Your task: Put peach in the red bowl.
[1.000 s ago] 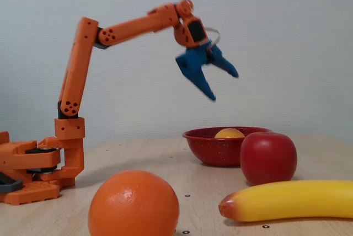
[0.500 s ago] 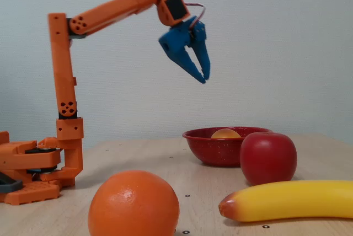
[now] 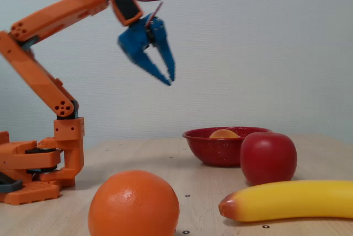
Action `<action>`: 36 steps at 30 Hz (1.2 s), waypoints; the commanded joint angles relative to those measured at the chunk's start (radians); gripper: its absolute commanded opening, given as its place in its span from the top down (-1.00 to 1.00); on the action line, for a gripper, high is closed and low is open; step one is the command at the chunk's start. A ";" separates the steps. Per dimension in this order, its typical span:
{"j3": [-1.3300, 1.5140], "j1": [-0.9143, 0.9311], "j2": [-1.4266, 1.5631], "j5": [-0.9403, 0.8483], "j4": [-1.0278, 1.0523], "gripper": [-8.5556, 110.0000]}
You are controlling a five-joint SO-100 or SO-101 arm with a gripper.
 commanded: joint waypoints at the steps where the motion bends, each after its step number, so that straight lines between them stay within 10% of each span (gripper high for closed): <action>1: 0.052 0.031 0.147 -0.026 -0.063 0.86; 23: 1.235 0.095 0.828 -0.086 -0.506 0.86; 36: 1.368 0.109 0.992 -0.002 -0.399 0.86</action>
